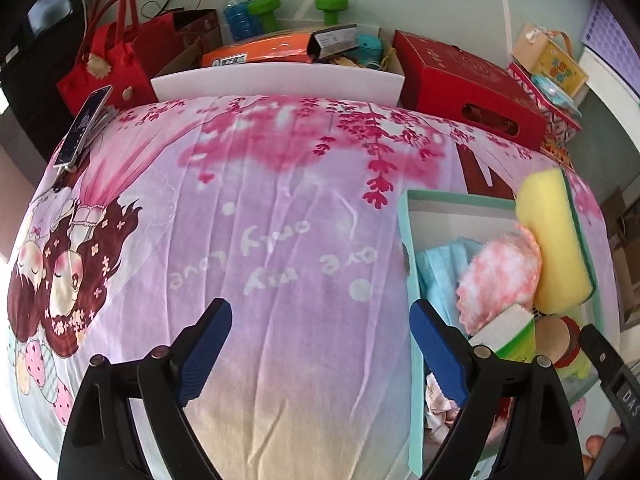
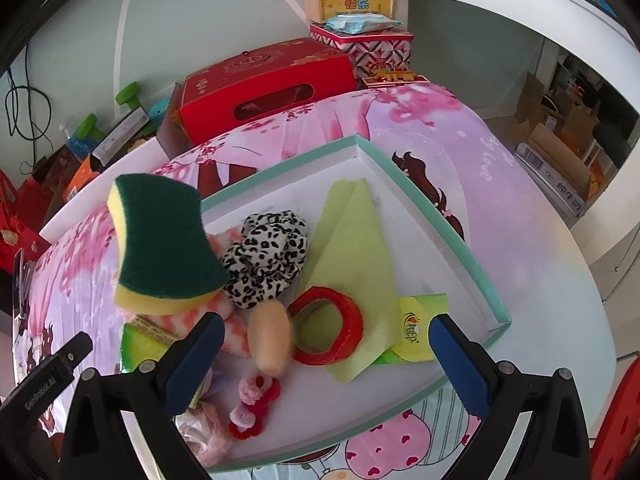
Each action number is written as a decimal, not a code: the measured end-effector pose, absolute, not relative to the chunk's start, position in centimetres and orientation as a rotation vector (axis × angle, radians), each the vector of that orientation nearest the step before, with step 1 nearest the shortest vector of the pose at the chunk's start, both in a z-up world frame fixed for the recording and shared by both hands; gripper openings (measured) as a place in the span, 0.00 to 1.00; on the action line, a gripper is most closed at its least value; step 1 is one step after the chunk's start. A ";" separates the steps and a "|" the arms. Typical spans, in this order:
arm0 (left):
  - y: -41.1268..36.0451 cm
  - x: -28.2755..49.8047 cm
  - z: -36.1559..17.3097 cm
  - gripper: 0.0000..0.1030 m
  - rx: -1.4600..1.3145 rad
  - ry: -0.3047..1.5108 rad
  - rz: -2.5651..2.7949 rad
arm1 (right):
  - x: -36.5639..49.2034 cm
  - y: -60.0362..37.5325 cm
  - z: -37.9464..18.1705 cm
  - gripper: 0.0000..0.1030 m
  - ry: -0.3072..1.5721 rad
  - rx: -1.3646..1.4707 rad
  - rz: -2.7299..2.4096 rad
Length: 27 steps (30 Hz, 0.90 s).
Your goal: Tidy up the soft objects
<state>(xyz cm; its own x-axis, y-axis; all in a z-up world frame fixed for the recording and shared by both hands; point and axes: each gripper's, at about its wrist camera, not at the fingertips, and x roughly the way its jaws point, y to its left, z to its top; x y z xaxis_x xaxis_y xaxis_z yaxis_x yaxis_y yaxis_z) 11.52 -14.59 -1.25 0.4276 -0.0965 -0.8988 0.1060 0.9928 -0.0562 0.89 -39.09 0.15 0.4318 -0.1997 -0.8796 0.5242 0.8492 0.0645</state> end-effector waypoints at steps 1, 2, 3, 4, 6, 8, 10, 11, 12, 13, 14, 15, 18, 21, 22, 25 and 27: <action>-14.5 11.5 -1.2 0.93 0.008 1.121 -0.123 | 0.9 -38.9 0.2 1.00 1.037 0.347 -0.459; -14.4 11.5 -1.1 0.95 0.004 1.120 -0.123 | 1.0 -38.7 0.3 1.00 1.041 0.342 -0.457; -14.2 11.5 -1.0 0.95 -0.005 1.120 -0.126 | 1.1 -38.4 0.3 1.00 1.048 0.332 -0.452; -14.1 11.5 -0.9 0.95 -0.013 1.120 -0.131 | 1.2 -38.1 0.3 1.00 1.056 0.320 -0.446; -13.8 11.5 -0.7 0.95 -0.022 1.120 -0.132 | 1.4 -37.5 0.5 1.00 1.064 0.297 -0.434; -13.6 11.4 -0.6 0.95 -0.016 1.119 -0.127 | 1.4 -37.0 0.6 1.00 1.064 0.283 -0.426; -13.4 11.4 -0.5 0.95 -0.002 1.120 -0.119 | 1.4 -36.5 0.9 1.00 1.061 0.272 -0.417; -13.3 11.3 -0.4 0.95 0.011 1.122 -0.110 | 1.4 -36.2 1.0 1.00 1.060 0.267 -0.413; -13.1 11.3 -0.4 0.95 0.017 1.123 -0.104 | 1.5 -36.1 1.1 1.00 1.060 0.263 -0.411; -12.9 11.3 -0.4 0.95 0.021 1.126 -0.096 | 1.5 -35.8 1.2 1.00 1.060 0.255 -0.409; -12.7 11.2 -0.3 0.95 0.021 1.128 -0.091 | 1.5 -35.6 1.3 1.00 1.061 0.248 -0.407; -12.4 11.2 -0.3 0.95 0.019 1.130 -0.084 | 1.5 -35.4 1.4 1.00 1.062 0.241 -0.405; -11.8 10.9 -0.1 0.95 0.023 1.132 -0.060 | 1.5 -34.6 1.6 1.00 1.063 0.222 -0.397; -11.4 10.5 0.2 0.95 0.058 1.118 -0.020 | 1.5 -33.8 1.7 1.00 1.068 0.201 -0.390; -11.3 10.3 0.3 0.95 0.072 1.111 -0.006 | 1.5 -33.5 1.8 1.00 1.068 0.194 -0.387; -10.6 9.8 0.6 0.95 0.080 1.106 0.026 | 1.4 -32.7 2.1 1.00 1.064 0.181 -0.379; -10.0 9.3 0.6 0.95 0.078 1.114 0.063 | 1.3 -32.1 2.3 1.00 1.059 0.170 -0.373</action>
<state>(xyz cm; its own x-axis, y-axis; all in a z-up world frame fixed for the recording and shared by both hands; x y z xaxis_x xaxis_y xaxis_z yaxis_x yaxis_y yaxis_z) 9.34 -9.95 0.63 0.4397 0.0894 -0.8937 -0.0112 0.9955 0.0941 1.27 -32.12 2.31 0.4348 -0.2172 -0.8739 0.3786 0.9246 -0.0414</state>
